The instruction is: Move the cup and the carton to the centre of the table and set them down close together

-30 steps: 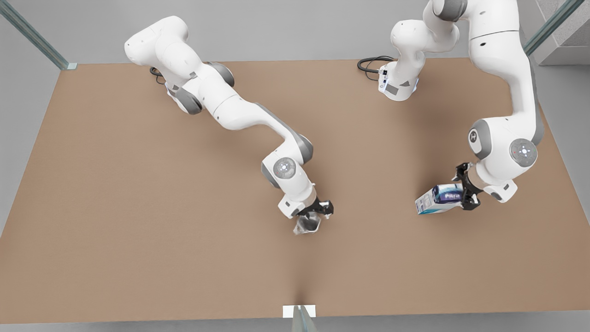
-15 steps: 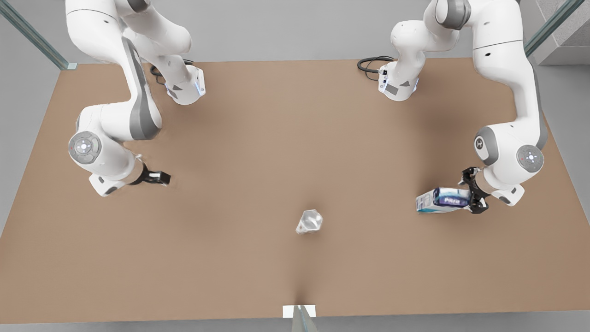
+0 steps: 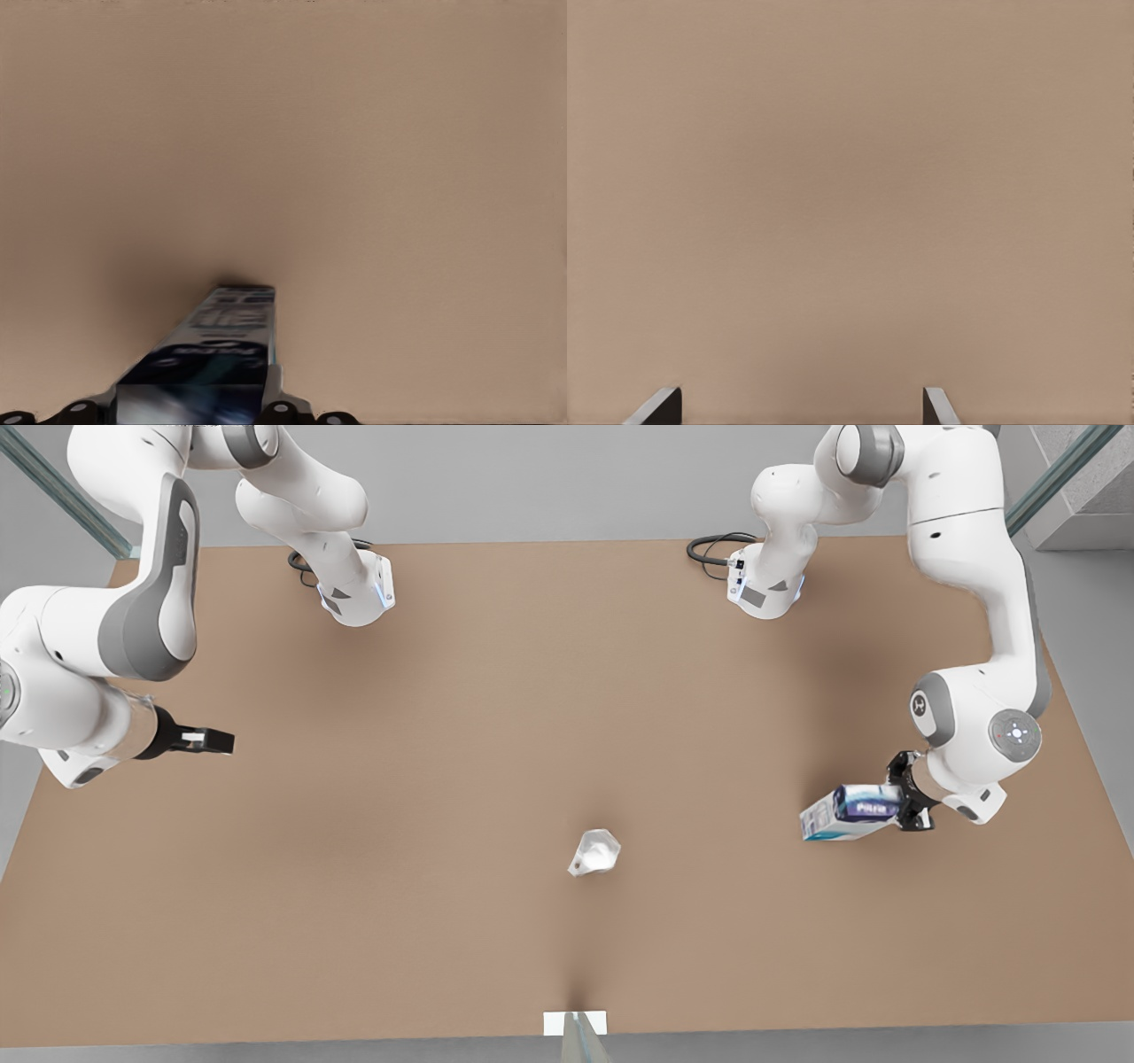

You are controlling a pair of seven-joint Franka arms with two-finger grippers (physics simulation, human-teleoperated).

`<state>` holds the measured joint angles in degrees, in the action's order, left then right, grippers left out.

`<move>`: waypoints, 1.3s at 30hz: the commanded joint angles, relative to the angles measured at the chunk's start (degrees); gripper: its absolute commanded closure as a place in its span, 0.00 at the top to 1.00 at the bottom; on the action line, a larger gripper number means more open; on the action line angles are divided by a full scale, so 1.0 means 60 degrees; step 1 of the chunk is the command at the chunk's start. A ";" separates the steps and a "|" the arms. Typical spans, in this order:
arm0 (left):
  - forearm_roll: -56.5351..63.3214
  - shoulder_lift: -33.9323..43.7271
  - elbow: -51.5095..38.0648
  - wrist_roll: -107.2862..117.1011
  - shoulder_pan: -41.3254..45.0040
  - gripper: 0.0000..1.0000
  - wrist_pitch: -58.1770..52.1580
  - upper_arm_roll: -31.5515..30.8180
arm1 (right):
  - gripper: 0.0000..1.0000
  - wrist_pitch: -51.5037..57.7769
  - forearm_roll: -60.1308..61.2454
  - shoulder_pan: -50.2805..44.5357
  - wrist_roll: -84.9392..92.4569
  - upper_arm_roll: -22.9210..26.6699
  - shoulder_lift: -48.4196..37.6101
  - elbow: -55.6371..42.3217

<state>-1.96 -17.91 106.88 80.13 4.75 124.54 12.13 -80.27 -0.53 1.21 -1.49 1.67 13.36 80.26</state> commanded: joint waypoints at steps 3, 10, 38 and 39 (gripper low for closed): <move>-0.0303 0.0700 -0.0292 0.0034 0.0146 0.60 -0.1199 -0.0015 | 1.00 0.0121 0.0000 0.0004 0.0000 0.0000 0.0088 -0.0179; -0.0304 0.1140 -0.0396 -0.0406 0.5155 0.60 -0.2154 -0.1069 | 1.00 0.0136 0.0000 0.0004 0.0015 0.0015 0.0088 -0.0194; -0.1109 0.0012 -0.0820 -0.0289 0.5830 1.00 -0.1038 -0.1333 | 1.00 0.0209 0.0000 0.0004 0.0015 0.0015 0.0117 -0.0223; -0.1080 0.0099 -0.1171 -0.0274 0.5830 1.00 -0.1172 -0.1319 | 1.00 0.0209 0.0000 0.0004 0.0015 0.0015 0.0117 -0.0223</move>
<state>-7.89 -17.08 97.76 78.41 39.66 117.08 4.51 -79.01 -0.53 1.23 -1.41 1.76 14.07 78.93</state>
